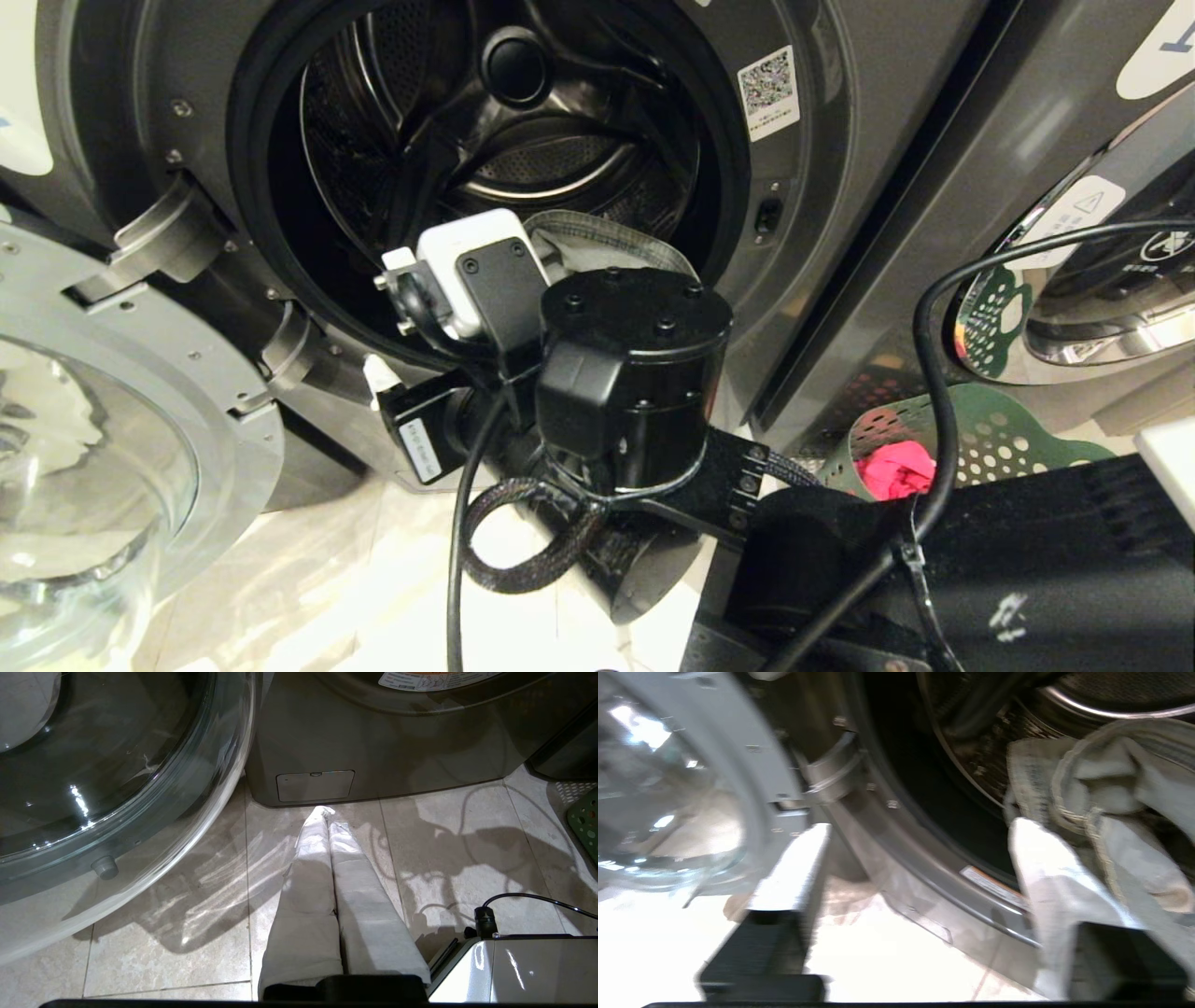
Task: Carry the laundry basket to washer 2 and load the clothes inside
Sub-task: Place the clothes into the washing machine
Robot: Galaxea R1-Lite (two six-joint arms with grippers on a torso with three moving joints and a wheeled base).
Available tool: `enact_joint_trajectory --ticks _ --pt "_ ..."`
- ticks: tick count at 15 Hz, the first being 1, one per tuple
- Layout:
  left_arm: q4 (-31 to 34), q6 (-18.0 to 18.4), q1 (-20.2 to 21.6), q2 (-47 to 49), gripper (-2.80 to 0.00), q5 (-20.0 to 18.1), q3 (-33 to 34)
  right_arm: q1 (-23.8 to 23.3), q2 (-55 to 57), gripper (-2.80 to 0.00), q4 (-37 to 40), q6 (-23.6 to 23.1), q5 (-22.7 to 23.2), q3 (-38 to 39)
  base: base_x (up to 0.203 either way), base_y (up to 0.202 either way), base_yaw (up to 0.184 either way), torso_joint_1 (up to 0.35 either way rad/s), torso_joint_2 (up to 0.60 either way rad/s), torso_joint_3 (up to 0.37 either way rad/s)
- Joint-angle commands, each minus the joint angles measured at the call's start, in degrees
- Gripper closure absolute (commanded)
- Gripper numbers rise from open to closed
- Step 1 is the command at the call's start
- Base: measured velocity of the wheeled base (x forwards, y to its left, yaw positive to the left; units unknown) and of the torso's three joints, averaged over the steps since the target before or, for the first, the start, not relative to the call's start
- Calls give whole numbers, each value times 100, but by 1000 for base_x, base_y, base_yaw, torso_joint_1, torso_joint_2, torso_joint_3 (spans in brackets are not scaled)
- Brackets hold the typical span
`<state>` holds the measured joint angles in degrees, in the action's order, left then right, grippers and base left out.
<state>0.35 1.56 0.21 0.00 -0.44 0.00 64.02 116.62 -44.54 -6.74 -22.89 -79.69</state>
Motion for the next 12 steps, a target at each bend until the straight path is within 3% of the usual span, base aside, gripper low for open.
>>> enact_joint_trajectory --ticks 1,5,9,12 --pt "0 2 5 9 0 0 0 14 3 0 -3 -3 -21 163 0 0 0 0 0 0" --pt "0 2 4 9 0 0 0 -223 317 0 124 165 -60 683 0 0 0 0 0 0" --pt "0 2 5 9 0 0 0 -782 482 0 1044 625 -71 962 0 0 0 0 0 0" --pt "0 2 5 9 0 0 0 -1281 511 0 1926 891 -137 759 0 0 0 0 0 0"
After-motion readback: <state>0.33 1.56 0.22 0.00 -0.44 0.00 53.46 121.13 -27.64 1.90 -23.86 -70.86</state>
